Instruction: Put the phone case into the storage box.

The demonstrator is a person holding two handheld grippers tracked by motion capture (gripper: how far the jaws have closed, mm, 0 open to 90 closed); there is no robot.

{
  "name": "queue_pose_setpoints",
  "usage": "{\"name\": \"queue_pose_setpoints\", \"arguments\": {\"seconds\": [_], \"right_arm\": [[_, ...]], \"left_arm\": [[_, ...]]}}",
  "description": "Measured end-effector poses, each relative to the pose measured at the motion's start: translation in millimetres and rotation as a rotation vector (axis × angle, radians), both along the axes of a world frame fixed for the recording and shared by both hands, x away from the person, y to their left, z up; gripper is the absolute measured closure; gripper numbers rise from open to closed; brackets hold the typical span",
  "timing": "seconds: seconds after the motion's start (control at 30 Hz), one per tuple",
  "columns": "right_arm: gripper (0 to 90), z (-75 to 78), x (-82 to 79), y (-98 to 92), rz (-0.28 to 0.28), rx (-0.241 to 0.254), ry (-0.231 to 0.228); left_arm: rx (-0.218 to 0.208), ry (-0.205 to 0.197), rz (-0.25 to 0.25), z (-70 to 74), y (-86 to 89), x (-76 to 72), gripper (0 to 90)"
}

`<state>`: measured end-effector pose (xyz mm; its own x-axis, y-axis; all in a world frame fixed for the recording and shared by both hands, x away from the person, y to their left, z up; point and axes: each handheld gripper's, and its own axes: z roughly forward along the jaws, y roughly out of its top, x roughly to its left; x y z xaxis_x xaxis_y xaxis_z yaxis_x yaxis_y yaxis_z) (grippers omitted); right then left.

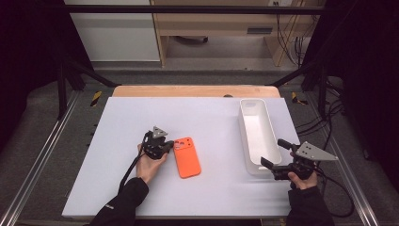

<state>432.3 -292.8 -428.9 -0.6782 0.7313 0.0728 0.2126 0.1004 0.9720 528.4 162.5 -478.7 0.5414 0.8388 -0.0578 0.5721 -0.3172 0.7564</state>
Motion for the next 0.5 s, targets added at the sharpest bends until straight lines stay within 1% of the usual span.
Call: {"name": "queue_pose_setpoints", "arguments": {"seconds": [0.23, 0.33, 0.5], "right_arm": [[0.4, -0.5, 0.4, 0.5, 0.002, -0.003, -0.001], [0.4, -0.4, 0.3, 0.4, 0.003, -0.004, -0.001], [0.4, -0.4, 0.3, 0.5, 0.003, -0.004, -0.001]], "left_arm": [[0.009, 0.001, -0.003, 1.5, -2.9, 2.4, 89.9], [0.028, -0.005, -0.006, 1.7, -6.2, 3.4, 89.9], [0.025, -0.004, -0.005, 1.8, -7.5, 4.7, 89.9]]}}
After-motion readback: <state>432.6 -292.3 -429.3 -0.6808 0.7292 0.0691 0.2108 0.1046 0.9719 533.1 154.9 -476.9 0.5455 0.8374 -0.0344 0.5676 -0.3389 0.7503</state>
